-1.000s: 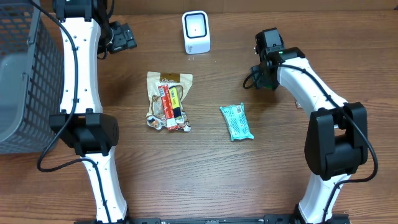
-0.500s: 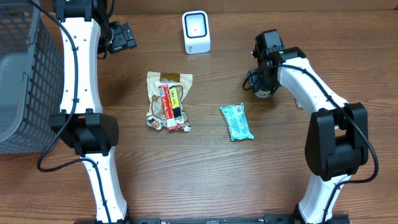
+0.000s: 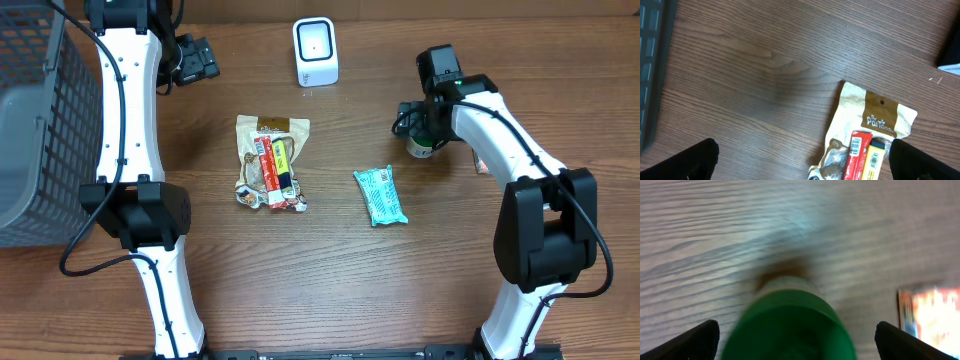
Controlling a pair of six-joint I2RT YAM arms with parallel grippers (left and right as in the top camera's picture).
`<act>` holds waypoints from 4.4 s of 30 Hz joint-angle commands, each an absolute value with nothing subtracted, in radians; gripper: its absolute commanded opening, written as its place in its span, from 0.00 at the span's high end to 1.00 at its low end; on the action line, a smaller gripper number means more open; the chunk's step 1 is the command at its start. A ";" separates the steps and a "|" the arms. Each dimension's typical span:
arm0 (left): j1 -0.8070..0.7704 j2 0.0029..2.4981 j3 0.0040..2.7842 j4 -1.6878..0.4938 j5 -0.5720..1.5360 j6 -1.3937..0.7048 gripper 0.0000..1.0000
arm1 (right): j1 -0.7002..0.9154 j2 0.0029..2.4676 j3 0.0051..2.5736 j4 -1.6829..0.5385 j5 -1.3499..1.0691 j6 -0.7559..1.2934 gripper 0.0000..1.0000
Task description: Scan the item barcode
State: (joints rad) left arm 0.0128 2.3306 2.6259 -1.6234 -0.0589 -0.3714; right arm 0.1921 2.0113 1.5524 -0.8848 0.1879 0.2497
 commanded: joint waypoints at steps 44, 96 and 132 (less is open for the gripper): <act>0.006 2.336 2.622 -1.621 -0.052 -0.389 0.00 | 0.187 2.009 1.578 -0.876 0.122 0.088 0.17; 0.006 2.336 2.622 -1.621 -0.052 -0.389 0.00 | 0.183 2.084 1.900 -1.170 0.115 0.069 0.18; 0.006 2.336 2.622 -1.621 -0.052 -0.389 0.00 | 0.175 2.302 1.896 -1.206 0.118 0.036 0.19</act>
